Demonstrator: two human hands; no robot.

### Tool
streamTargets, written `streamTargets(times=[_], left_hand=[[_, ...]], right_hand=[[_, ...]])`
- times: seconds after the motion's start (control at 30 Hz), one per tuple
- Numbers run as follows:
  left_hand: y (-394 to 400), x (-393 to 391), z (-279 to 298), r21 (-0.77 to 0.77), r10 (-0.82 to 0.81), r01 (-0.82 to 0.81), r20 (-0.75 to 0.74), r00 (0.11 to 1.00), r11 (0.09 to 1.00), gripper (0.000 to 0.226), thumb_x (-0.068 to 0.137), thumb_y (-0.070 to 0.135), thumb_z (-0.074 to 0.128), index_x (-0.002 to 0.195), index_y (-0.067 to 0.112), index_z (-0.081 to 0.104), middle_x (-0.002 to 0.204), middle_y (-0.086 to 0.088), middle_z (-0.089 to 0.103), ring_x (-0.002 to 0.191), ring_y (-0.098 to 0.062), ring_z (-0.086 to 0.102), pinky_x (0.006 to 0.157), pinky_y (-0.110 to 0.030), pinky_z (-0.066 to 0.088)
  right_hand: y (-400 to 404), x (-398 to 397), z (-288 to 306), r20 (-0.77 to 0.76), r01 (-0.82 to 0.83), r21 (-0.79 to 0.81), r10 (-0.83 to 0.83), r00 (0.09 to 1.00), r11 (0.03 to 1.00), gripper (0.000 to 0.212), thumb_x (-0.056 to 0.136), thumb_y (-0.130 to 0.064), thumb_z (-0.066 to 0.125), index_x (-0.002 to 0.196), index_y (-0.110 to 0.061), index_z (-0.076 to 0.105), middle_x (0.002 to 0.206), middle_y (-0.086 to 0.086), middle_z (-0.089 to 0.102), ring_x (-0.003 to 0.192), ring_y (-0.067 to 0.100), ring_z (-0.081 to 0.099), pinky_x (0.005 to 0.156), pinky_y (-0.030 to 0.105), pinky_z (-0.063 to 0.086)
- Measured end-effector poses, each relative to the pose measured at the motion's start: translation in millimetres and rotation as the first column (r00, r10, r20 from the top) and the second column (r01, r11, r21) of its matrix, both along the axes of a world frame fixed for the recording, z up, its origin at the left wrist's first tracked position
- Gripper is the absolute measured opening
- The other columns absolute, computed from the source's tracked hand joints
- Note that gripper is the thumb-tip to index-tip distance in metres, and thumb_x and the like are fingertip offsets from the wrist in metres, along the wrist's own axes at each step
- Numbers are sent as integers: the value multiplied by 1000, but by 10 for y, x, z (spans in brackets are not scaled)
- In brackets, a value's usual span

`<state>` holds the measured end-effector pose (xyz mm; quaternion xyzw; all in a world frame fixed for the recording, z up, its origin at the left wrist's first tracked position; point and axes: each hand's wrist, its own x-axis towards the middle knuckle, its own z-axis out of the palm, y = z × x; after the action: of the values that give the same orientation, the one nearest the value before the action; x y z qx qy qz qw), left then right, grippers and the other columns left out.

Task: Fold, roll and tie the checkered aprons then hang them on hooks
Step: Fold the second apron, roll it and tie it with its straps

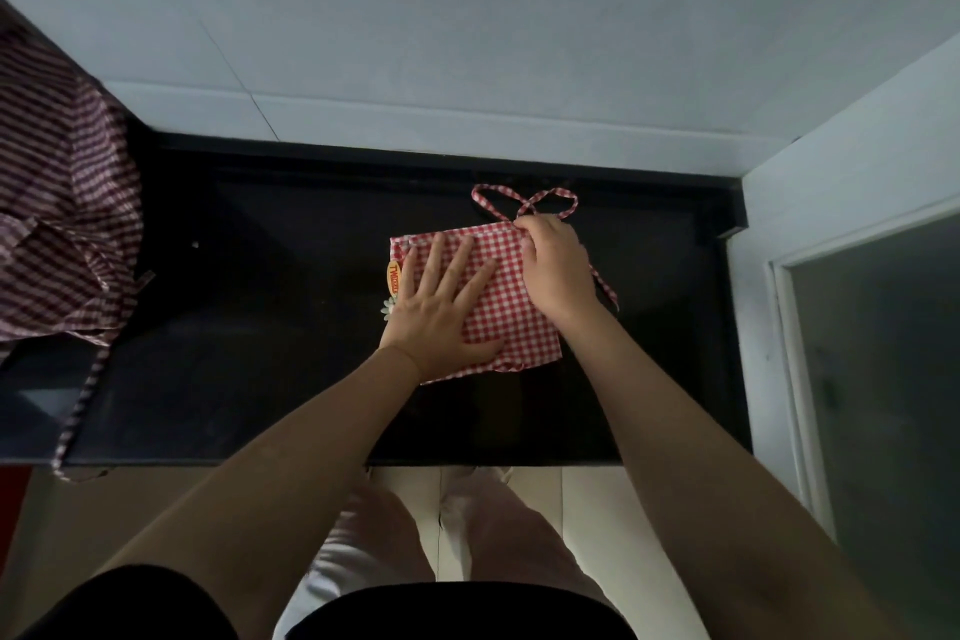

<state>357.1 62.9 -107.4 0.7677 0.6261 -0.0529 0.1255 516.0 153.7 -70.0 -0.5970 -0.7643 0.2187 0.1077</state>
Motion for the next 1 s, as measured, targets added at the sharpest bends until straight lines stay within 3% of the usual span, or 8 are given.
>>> streamTargets(times=[0.2, 0.3, 0.4, 0.53, 0.63, 0.73, 0.9, 1.0], left_hand=[[-15, -11, -23, 18, -35, 35, 19, 999, 999, 99, 80, 89, 14, 154, 32, -20, 161, -8, -27, 148, -35, -22, 118, -60, -9], [-7, -18, -20, 23, -62, 62, 10, 998, 998, 98, 82, 88, 13, 154, 31, -21, 161, -8, -26, 148, -36, -22, 118, -59, -9], [-11, -14, -2, 20, -85, 85, 8, 996, 996, 95, 83, 87, 10, 153, 31, -22, 161, -8, -27, 147, -36, -24, 118, -59, -9], [-7, -3, 5, 10, -59, 59, -3, 998, 998, 96, 83, 86, 7, 153, 28, -23, 160, -9, -29, 145, -36, -29, 118, -59, -11], [-15, 11, 3, -20, -52, 52, -35, 998, 998, 103, 82, 86, 7, 153, 17, -22, 158, -12, -31, 144, -35, -32, 118, -57, -13], [-23, 7, -3, 9, -39, 39, 18, 999, 999, 105, 81, 86, 15, 156, 19, -13, 161, -12, -25, 147, -32, -27, 120, -55, -11], [-75, -58, -39, 62, 76, -83, 101, 992, 995, 85, 91, 74, 18, 158, 26, -3, 164, -7, -15, 150, -27, -20, 120, -54, -10], [-116, -114, -13, 36, 48, -51, 98, 994, 998, 74, 94, 71, 10, 156, 36, -8, 164, 3, -18, 149, -27, -23, 120, -56, -8]], right_hand=[[415, 134, 174, 155, -201, -181, 230, 961, 963, 7, 94, -18, 64, 99, -15, 68, 112, 0, 60, 98, 14, 59, 90, 33, 52], [496, 90, 139, 200, -175, -193, 214, 956, 965, 7, 96, -14, 61, 98, -15, 68, 110, 0, 60, 94, 16, 60, 88, 35, 52], [427, -30, 41, 280, -41, -125, 74, 957, 991, 13, 94, -15, 63, 106, -15, 66, 116, 3, 61, 102, 21, 60, 92, 41, 52], [18, -233, -54, 176, -75, 327, 17, 984, 942, 23, 96, -15, 55, 117, -6, 59, 125, 12, 58, 118, 27, 54, 99, 40, 48], [-364, -273, -225, 83, -246, 203, 234, 969, 948, 45, 105, -29, 34, 142, -7, 48, 153, 13, 42, 145, 26, 34, 120, 43, 28], [-485, -71, -417, 216, -343, 171, 304, 928, 924, 59, 106, -40, 19, 155, -10, 29, 163, 7, 25, 152, 18, 16, 123, 46, 15], [-471, 81, -470, 169, -152, 119, 130, 977, 981, 60, 105, -36, 24, 158, -7, 19, 165, 10, 17, 153, 22, 12, 123, 45, 20], [-551, 65, -417, 158, 54, 99, -70, 985, 994, 70, 101, -46, 38, 154, -2, 26, 154, 18, 38, 142, 31, 37, 113, 46, 37]])
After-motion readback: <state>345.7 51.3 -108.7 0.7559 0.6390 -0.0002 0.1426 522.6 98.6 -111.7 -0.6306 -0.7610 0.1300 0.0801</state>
